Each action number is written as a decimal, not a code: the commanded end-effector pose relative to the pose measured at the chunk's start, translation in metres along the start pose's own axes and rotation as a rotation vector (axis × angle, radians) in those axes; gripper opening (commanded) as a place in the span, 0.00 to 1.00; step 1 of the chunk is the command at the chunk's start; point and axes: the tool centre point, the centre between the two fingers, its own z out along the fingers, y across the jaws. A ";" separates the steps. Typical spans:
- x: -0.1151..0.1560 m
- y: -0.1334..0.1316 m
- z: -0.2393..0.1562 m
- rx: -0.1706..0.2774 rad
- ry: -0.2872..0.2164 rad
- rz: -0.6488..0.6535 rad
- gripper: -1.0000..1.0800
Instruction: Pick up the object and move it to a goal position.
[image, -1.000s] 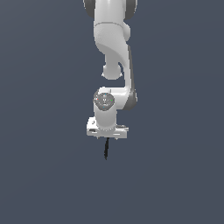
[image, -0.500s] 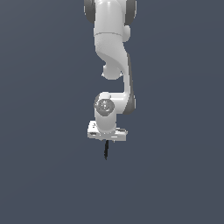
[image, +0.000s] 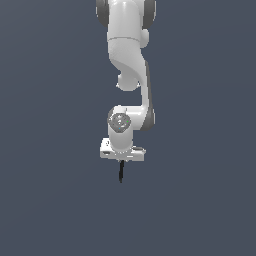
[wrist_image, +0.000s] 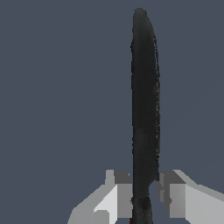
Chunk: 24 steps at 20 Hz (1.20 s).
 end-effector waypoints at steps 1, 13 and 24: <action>0.000 0.000 0.000 0.000 0.000 0.000 0.00; 0.030 0.016 -0.024 0.000 0.000 0.000 0.00; 0.076 0.039 -0.060 0.000 0.000 0.000 0.00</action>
